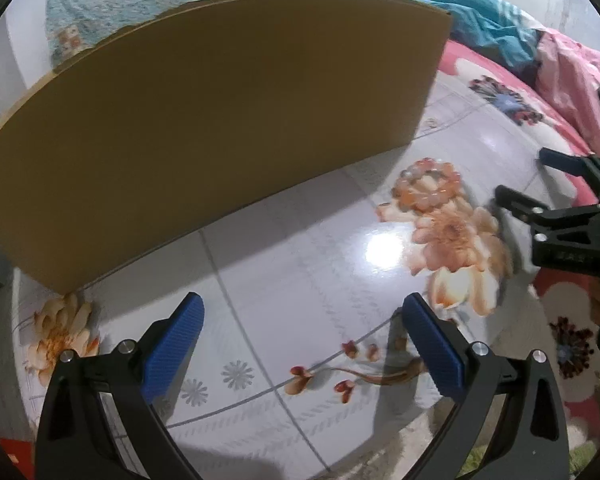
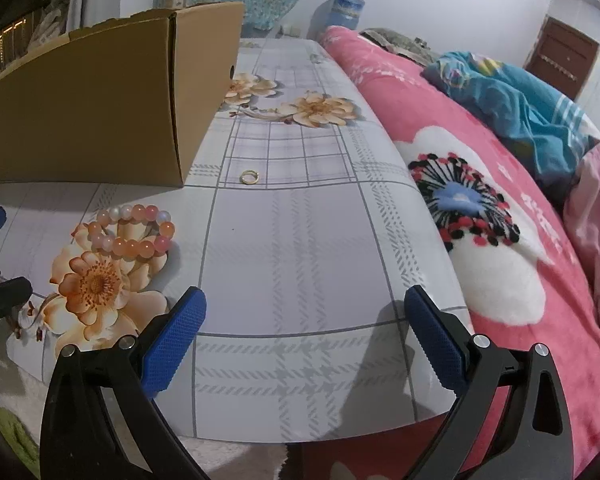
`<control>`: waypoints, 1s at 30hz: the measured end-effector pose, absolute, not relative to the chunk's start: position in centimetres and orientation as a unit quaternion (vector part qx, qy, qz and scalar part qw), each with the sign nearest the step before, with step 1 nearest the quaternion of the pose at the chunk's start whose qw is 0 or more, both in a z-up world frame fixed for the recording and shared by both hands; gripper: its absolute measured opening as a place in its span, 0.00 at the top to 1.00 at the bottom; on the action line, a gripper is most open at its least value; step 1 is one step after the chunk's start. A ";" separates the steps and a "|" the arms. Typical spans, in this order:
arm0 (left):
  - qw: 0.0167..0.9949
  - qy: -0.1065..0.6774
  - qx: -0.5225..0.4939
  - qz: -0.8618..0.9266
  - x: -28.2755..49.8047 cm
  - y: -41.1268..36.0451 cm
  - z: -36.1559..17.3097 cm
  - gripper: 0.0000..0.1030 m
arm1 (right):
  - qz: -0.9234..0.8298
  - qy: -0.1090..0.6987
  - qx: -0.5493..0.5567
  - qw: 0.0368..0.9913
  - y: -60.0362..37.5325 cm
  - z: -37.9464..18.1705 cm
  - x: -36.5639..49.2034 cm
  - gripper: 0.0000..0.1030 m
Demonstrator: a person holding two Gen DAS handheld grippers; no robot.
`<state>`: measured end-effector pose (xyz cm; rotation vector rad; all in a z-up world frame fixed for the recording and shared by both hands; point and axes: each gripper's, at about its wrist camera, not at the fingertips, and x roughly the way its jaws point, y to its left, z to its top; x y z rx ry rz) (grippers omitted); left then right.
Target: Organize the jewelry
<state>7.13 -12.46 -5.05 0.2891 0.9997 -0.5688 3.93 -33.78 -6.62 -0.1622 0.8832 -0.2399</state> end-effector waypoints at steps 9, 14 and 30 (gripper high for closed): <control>0.824 0.382 0.140 -0.394 5.8 -15.9 -1.4 0.35 | -0.103 0.415 -0.067 0.901 -34.1 -6.7 3.5 0.08; 0.804 0.374 0.172 -0.429 6.1 -18.8 -1.6 0.50 | -0.098 0.411 -0.063 0.904 -34.3 -6.8 3.4 0.08; 0.770 0.413 0.232 -0.428 7.7 -23.4 -4.6 0.72 | -0.090 0.402 -0.058 0.909 -34.4 -6.8 3.0 0.10</control>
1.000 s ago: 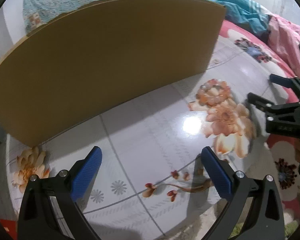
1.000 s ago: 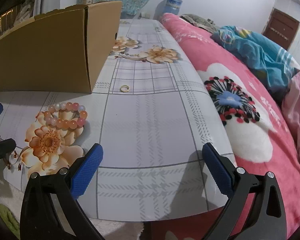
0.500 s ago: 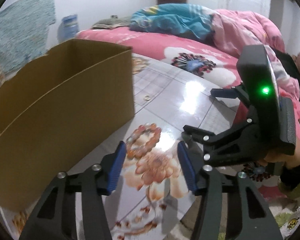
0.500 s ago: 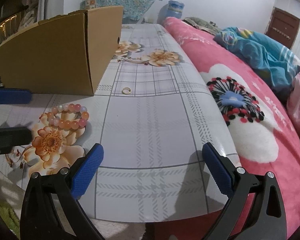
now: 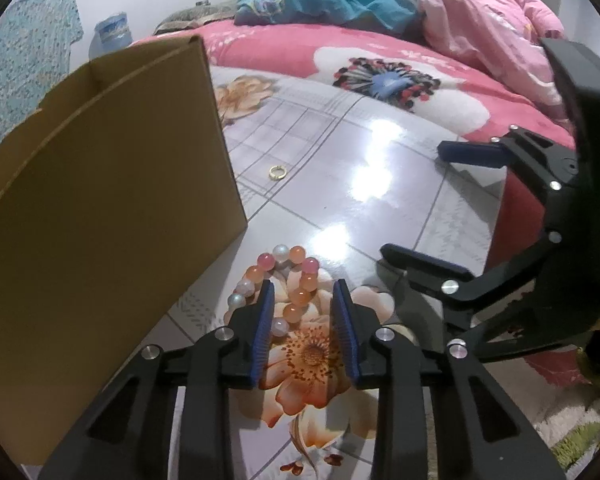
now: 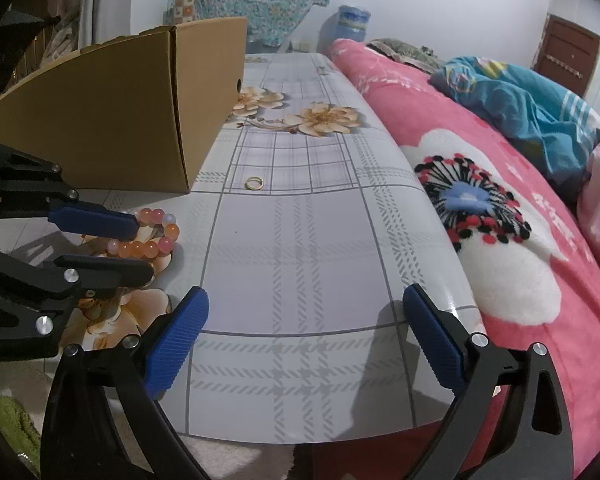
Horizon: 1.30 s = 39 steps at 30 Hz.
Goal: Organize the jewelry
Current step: 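Lower the left gripper onto the pink bead bracelet and close it, then close the right gripper on the small gold ring on the sheet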
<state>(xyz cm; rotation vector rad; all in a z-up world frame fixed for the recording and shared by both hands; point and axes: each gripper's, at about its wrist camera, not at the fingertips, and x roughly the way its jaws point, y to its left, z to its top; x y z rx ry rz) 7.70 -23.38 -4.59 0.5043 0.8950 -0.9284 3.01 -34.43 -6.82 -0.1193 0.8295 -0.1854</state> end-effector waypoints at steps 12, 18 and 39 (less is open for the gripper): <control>0.783 0.421 0.194 -0.414 8.5 -21.5 -4.6 0.91 | -0.095 0.401 -0.053 0.910 -34.7 -6.1 2.6 0.23; 0.795 0.428 0.171 -0.394 8.5 -19.1 -4.6 0.91 | -0.060 0.388 0.012 0.920 -36.1 -4.7 2.9 0.38; 0.820 0.432 0.113 -0.358 9.5 -13.6 -4.8 0.91 | 0.032 0.409 -0.007 0.912 -35.6 -5.5 11.5 0.68</control>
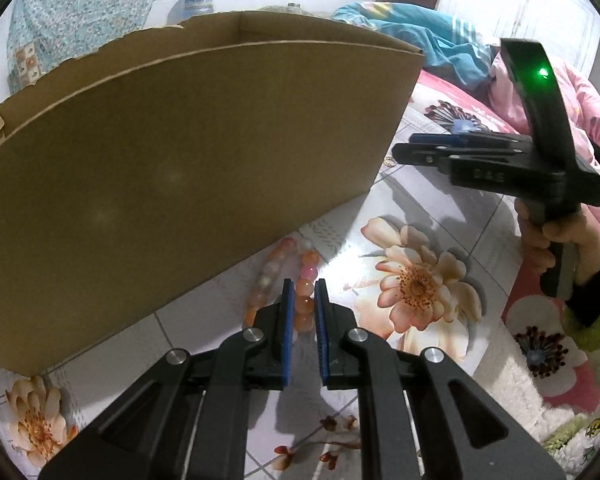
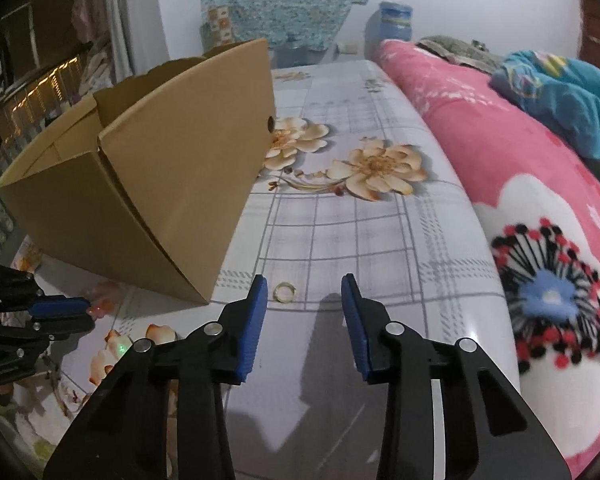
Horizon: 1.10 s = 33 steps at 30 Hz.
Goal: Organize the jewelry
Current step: 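Close the right gripper on the small gold ring on the sheet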
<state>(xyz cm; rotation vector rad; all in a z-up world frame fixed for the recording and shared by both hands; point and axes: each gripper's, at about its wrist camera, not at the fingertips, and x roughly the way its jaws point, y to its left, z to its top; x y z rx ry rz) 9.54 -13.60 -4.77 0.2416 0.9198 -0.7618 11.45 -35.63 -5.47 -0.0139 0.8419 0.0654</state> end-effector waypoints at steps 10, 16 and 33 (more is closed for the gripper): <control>0.820 0.430 0.115 -0.360 9.6 -14.0 -4.7 0.91 | 0.026 0.436 -0.036 0.899 -34.7 -5.8 12.1 0.70; 0.822 0.429 0.113 -0.358 9.5 -14.2 -4.8 0.91 | 0.022 0.441 -0.022 0.897 -35.1 -5.6 12.3 0.72; 0.823 0.426 0.098 -0.363 9.6 -13.4 -4.9 0.90 | 0.030 0.447 -0.004 0.894 -34.7 -6.3 13.4 0.90</control>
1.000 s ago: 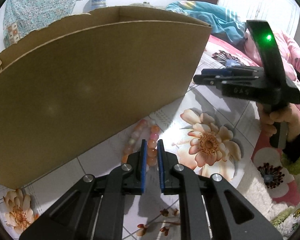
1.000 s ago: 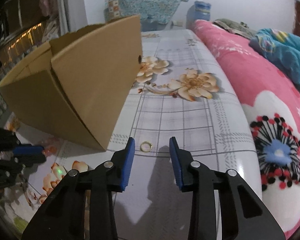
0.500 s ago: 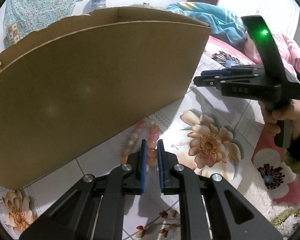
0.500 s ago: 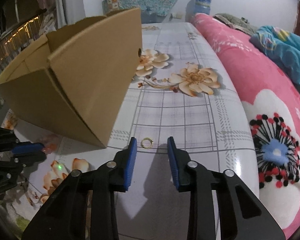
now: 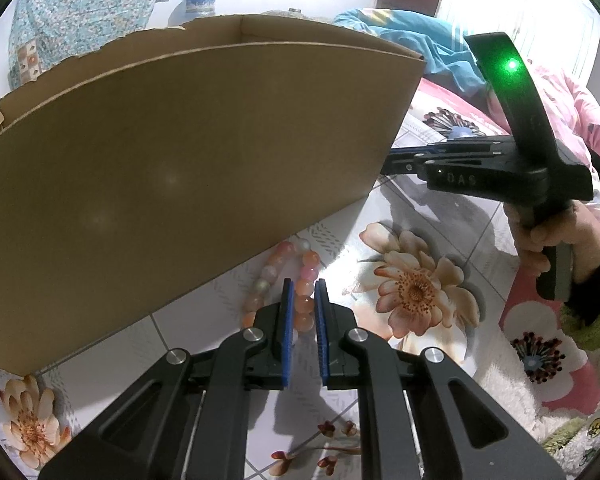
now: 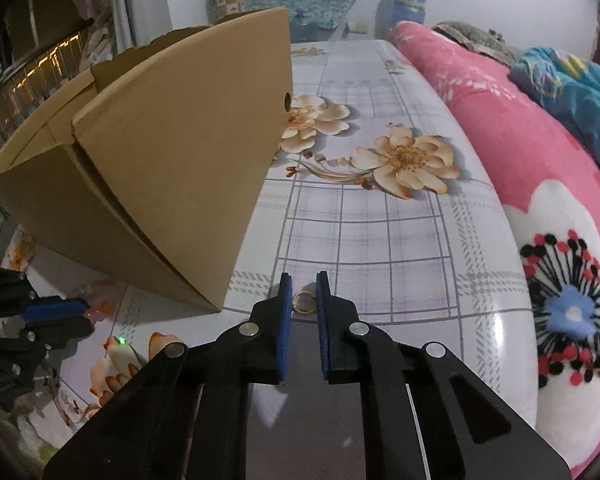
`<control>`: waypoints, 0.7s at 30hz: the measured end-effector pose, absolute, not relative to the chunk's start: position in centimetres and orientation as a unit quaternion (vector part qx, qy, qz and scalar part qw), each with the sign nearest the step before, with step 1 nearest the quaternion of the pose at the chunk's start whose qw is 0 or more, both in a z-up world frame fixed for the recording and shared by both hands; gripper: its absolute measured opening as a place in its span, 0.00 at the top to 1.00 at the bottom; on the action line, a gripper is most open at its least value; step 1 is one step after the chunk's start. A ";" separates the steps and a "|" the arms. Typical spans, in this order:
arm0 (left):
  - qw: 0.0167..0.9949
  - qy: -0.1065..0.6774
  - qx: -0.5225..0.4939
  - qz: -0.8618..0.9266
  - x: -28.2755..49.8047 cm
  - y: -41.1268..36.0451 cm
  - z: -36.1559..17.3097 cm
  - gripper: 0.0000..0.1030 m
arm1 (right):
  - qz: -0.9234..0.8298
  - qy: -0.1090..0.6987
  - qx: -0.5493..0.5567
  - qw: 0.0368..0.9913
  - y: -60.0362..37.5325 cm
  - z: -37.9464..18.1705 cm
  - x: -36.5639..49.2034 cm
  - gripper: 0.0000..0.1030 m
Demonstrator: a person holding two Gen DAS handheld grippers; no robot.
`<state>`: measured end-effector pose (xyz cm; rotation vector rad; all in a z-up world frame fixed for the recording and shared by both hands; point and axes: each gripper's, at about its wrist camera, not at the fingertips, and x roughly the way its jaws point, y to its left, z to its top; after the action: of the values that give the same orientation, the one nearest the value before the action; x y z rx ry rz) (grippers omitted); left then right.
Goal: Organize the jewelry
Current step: 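Close the right gripper on the small gold ring on the sheet, then carry the bracelet and ring into the box and open both grippers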
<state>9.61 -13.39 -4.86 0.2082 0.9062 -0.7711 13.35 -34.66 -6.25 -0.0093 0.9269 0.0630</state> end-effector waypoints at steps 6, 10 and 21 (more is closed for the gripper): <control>0.822 0.428 0.085 -0.365 9.7 -13.1 -4.8 0.90 | 0.033 0.450 0.028 0.892 -35.0 -6.2 12.5 0.91; 0.823 0.427 0.085 -0.366 9.8 -12.9 -4.8 0.90 | 0.042 0.453 0.089 0.886 -36.1 -6.2 11.3 0.91; 0.822 0.431 0.064 -0.367 10.2 -12.1 -4.6 0.90 | 0.099 0.408 0.339 0.842 -40.6 -6.5 7.1 0.91</control>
<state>10.19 -12.09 -4.62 0.1355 0.9168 -0.7816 7.05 -40.56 -6.47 0.7165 0.8630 0.2099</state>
